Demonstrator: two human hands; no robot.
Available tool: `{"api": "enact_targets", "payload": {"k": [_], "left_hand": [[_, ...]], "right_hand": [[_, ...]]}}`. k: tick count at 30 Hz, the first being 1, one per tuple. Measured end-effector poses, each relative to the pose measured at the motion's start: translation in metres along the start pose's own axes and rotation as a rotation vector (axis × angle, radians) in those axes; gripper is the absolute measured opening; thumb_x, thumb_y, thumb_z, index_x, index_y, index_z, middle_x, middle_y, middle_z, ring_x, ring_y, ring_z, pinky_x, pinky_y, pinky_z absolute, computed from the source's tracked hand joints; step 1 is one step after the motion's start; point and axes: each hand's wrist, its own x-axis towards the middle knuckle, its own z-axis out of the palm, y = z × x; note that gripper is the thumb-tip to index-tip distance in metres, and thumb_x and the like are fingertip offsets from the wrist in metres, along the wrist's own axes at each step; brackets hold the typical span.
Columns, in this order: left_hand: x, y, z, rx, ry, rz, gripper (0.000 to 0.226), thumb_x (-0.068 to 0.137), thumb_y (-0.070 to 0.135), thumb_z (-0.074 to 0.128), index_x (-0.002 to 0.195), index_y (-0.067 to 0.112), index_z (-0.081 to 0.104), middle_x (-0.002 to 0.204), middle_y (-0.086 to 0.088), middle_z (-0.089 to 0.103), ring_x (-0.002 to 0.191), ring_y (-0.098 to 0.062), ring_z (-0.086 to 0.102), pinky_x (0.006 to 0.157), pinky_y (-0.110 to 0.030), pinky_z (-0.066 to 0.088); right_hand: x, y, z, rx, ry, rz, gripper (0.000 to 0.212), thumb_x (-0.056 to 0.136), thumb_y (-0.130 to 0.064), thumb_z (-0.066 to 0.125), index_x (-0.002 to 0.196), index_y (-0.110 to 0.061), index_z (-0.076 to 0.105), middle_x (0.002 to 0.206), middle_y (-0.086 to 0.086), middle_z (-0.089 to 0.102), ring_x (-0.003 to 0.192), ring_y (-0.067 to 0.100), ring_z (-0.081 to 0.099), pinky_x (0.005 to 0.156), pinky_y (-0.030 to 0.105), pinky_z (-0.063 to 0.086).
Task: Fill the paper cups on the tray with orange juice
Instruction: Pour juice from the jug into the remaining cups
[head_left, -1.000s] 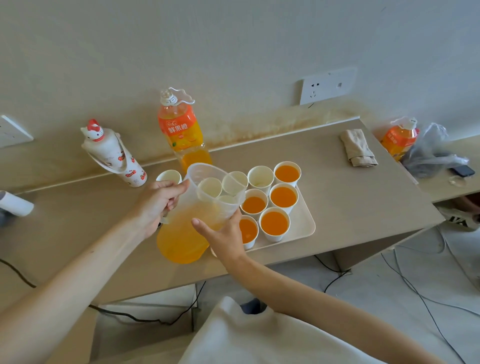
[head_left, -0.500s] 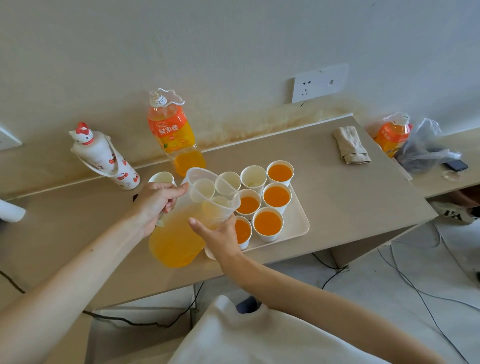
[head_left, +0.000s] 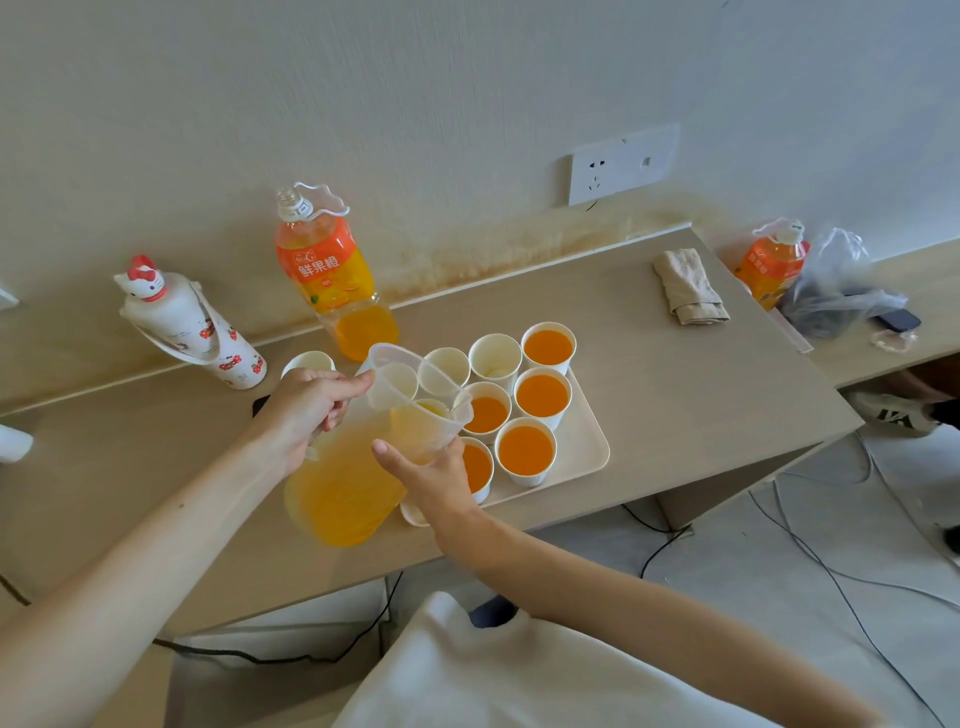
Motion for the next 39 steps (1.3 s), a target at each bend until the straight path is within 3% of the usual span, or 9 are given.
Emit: {"api": "enact_targets", "payload": {"k": [3,7,10,14,20,25,32,37,39], "left_hand": [[0.0,0.003,0.002,-0.002,0.001,-0.01,0.048,0.087,0.027,0.07,0.05,0.018,0.04,0.047,0.0,0.032,0.051,-0.017,0.027,0.062,-0.028,0.031],[0.003,0.005,0.003,0.019,0.001,-0.004,0.048,0.087,0.029,0.07,0.053,0.016,0.038,0.045,0.002,0.032,0.049,-0.016,0.027,0.06,-0.029,0.028],[0.005,0.006,0.003,0.029,-0.004,-0.008,0.048,0.086,0.028,0.07,0.054,0.016,0.037,0.045,0.003,0.031,0.048,-0.015,0.026,0.059,-0.029,0.027],[0.007,0.007,0.003,0.045,-0.012,-0.012,0.046,0.086,0.03,0.07,0.058,0.017,0.036,0.046,0.003,0.031,0.048,-0.015,0.026,0.059,-0.029,0.028],[0.012,0.007,0.004,0.062,-0.015,-0.015,0.044,0.086,0.03,0.07,0.059,0.016,0.038,0.047,0.003,0.031,0.046,-0.015,0.026,0.056,-0.029,0.026],[0.014,0.008,0.007,0.088,-0.024,0.019,0.042,0.086,0.031,0.07,0.058,0.014,0.043,0.049,0.001,0.031,0.047,-0.015,0.027,0.056,-0.029,0.026],[0.016,0.01,0.007,0.111,-0.017,0.02,0.044,0.085,0.034,0.07,0.056,0.015,0.043,0.049,0.0,0.031,0.048,-0.016,0.027,0.058,-0.031,0.027],[0.015,0.01,0.007,0.11,-0.023,0.013,0.04,0.085,0.032,0.07,0.059,0.013,0.047,0.049,0.002,0.031,0.048,-0.016,0.027,0.055,-0.029,0.026],[0.015,0.01,0.007,0.106,-0.024,0.011,0.039,0.085,0.032,0.07,0.06,0.013,0.047,0.049,0.002,0.032,0.047,-0.015,0.027,0.055,-0.029,0.026]], "right_hand": [[-0.001,-0.003,0.002,-0.004,0.002,0.008,0.109,0.05,-0.061,0.086,0.14,-0.021,0.038,0.127,0.001,0.061,0.117,0.016,0.059,0.099,0.038,0.052],[-0.004,-0.006,-0.005,0.018,-0.013,0.032,0.086,0.073,-0.035,0.084,0.14,-0.019,0.033,0.129,0.001,0.057,0.115,0.014,0.056,0.086,0.019,0.05],[-0.004,-0.009,-0.005,0.02,-0.015,0.047,0.081,0.076,-0.032,0.082,0.139,-0.018,0.033,0.128,0.0,0.056,0.109,0.009,0.056,0.077,0.013,0.048],[-0.003,-0.008,-0.004,0.04,-0.013,0.061,0.085,0.073,-0.036,0.083,0.14,-0.018,0.033,0.129,0.001,0.057,0.118,0.015,0.055,0.095,0.028,0.049],[0.0,-0.005,-0.002,0.06,-0.014,0.039,0.105,0.055,-0.057,0.088,0.139,-0.02,0.036,0.127,0.001,0.06,0.117,0.016,0.058,0.102,0.038,0.05],[0.001,-0.007,-0.006,0.078,-0.029,0.055,0.087,0.069,-0.042,0.083,0.137,-0.021,0.033,0.129,0.001,0.057,0.119,0.017,0.056,0.101,0.035,0.049],[0.002,-0.007,-0.005,0.091,-0.031,0.039,0.091,0.067,-0.043,0.084,0.14,-0.019,0.035,0.129,0.002,0.059,0.118,0.017,0.058,0.099,0.034,0.051],[-0.002,-0.013,-0.007,0.088,-0.031,0.061,0.077,0.078,-0.032,0.08,0.137,-0.021,0.032,0.128,-0.001,0.055,0.113,0.012,0.055,0.078,0.015,0.049],[-0.002,-0.013,-0.007,0.09,-0.025,0.075,0.079,0.077,-0.034,0.08,0.137,-0.021,0.031,0.129,-0.001,0.055,0.115,0.014,0.054,0.086,0.021,0.05]]}}
